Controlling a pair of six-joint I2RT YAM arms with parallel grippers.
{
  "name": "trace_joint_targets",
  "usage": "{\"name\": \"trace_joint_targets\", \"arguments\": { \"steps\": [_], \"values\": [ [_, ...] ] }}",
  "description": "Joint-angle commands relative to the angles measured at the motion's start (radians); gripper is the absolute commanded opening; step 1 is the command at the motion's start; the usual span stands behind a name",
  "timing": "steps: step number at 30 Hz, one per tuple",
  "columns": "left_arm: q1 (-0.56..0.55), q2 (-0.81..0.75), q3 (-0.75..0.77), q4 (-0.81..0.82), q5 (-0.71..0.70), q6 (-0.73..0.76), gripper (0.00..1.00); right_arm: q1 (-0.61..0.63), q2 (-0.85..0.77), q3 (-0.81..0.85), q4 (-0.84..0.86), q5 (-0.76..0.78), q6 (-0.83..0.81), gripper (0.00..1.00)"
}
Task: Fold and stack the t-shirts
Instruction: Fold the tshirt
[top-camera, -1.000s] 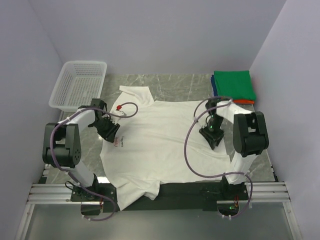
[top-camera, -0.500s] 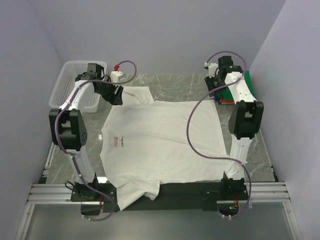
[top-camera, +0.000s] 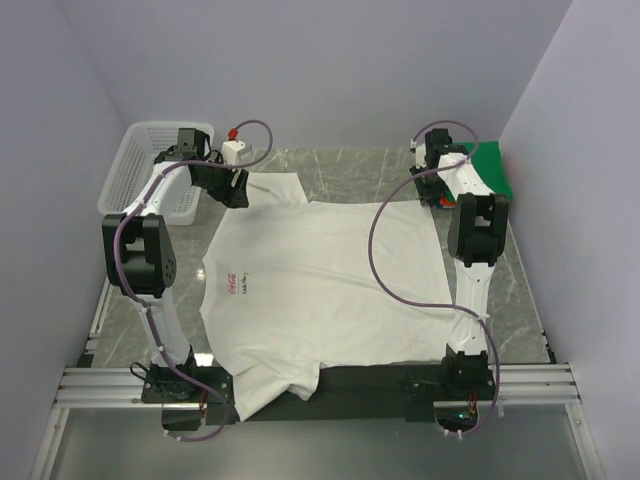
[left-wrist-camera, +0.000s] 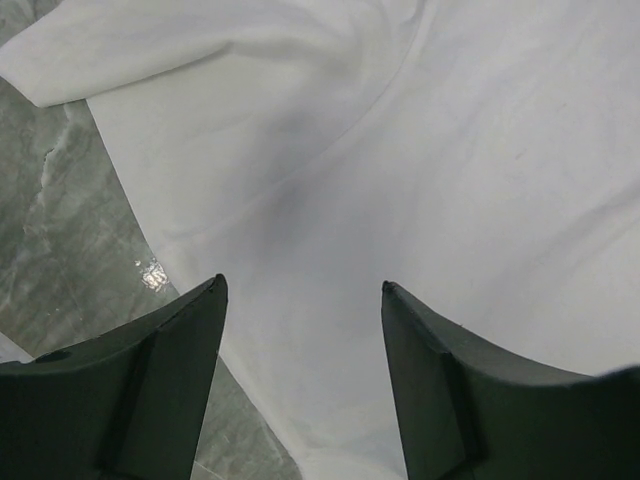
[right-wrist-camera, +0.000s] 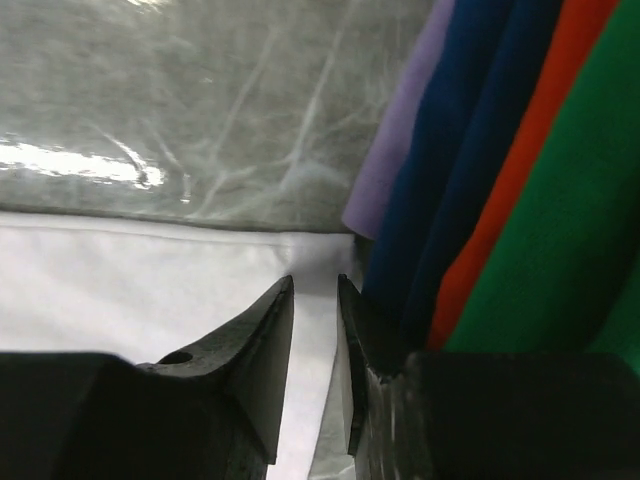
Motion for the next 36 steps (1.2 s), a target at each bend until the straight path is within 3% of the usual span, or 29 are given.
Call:
{"name": "trace_joint_targets", "arguments": {
  "steps": [1,8,17,20,24,27,31,36],
  "values": [
    [0.0,-0.006,-0.007,0.049,0.019,-0.022,0.69,0.003,-0.004,-0.036,0.062,0.097,0.043,0.32],
    [0.0,0.026,0.005,0.075,0.018,-0.036,0.69,0.003,0.039,0.013,0.04,0.085,0.088,0.44],
    [0.0,0.06,0.046,0.08,0.025,-0.05,0.69,-0.045,0.16,0.194,-0.114,-0.041,0.164,0.45],
    [0.0,0.074,0.072,0.083,0.016,-0.056,0.69,-0.051,0.174,0.184,-0.129,-0.047,0.164,0.38],
    [0.002,0.112,0.103,0.145,-0.074,-0.128,0.69,-0.051,0.162,0.162,-0.126,-0.073,0.16,0.11],
    [0.002,0.164,0.153,0.245,-0.149,-0.224,0.7,-0.048,0.14,0.149,-0.12,-0.091,0.154,0.0],
    [0.002,0.265,0.264,0.336,-0.241,-0.313,0.71,-0.039,0.091,0.113,-0.091,-0.087,0.138,0.0],
    [0.002,0.462,0.5,0.323,-0.315,-0.366,0.71,-0.034,0.066,0.096,-0.088,-0.114,0.125,0.0]
  ]
}}
